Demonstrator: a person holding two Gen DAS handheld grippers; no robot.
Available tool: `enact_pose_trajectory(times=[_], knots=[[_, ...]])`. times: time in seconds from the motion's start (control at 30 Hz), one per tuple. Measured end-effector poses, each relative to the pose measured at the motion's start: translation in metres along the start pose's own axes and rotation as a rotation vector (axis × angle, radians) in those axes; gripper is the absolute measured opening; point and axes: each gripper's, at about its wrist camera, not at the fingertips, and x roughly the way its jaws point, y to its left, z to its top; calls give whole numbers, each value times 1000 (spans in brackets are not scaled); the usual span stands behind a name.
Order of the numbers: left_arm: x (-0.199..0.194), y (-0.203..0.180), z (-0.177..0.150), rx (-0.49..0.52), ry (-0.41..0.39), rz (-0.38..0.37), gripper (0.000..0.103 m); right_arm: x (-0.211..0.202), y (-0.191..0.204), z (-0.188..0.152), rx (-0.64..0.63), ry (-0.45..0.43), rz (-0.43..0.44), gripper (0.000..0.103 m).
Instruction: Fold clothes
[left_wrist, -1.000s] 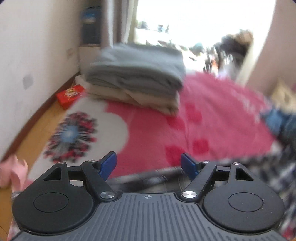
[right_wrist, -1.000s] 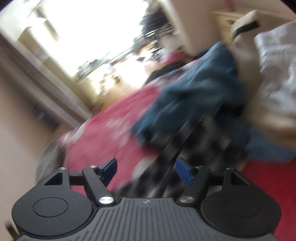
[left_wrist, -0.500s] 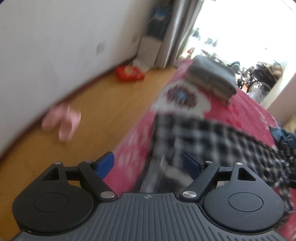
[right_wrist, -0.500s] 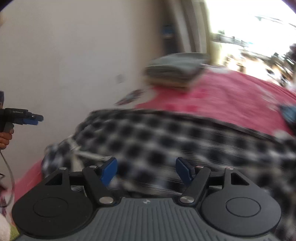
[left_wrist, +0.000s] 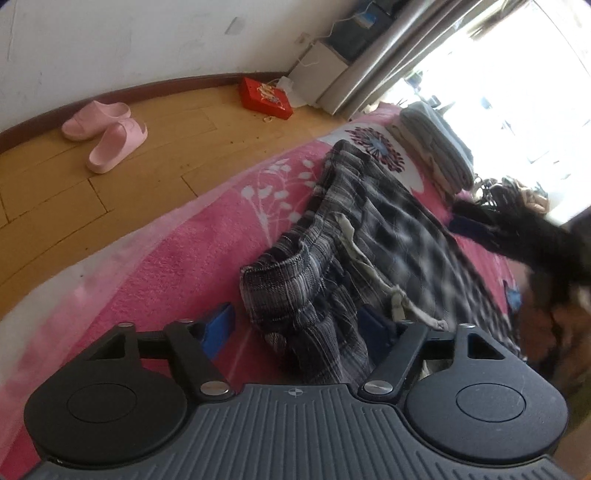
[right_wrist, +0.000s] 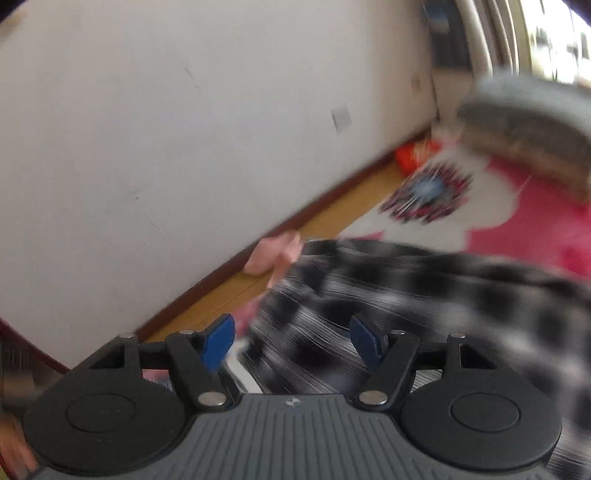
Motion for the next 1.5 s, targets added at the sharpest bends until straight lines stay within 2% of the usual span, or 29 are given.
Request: enact_pose_trajectory(times=[0.17, 0.27, 0.33, 0.4, 0.47, 0.53, 0.6, 0.67, 0.83, 0.93, 1.07, 1.3, 1.5], knots=[[7, -1, -10, 50, -16, 29, 54, 80, 11, 30, 125, 164, -62, 70], [10, -5, -15, 84, -48, 49, 51, 115, 23, 33, 117, 241, -172, 74], [11, -8, -17, 106, -69, 68, 42, 125, 32, 29, 98, 255, -227, 81], [13, -12, -21, 151, -89, 98, 35, 129, 47, 22, 34, 268, -282, 83], [14, -18, -25, 209, -110, 128, 31, 135, 60, 16, -35, 276, -348, 80], [14, -26, -31, 283, -136, 152, 27, 141, 67, 13, -90, 276, -413, 68], [13, -30, -36, 321, -159, 167, 25, 143, 70, 15, -112, 274, -441, 62], [12, -31, -38, 322, -185, 166, 21, 141, 70, 17, -123, 272, -448, 56], [6, -26, -39, 253, -253, 160, 13, 125, 64, 19, -104, 251, -437, 26], [6, -22, -34, 226, -290, 165, 11, 118, 52, 25, -42, 231, -396, 19], [2, -18, -28, 192, -346, 176, 10, 112, 46, 32, 22, 194, -348, 17], [-8, 2, -6, 116, -410, 221, 10, 125, 69, 46, 0, 157, -292, 17], [3, 26, 1, 66, -323, 227, 10, 154, 84, 52, -19, 129, -264, 19]])
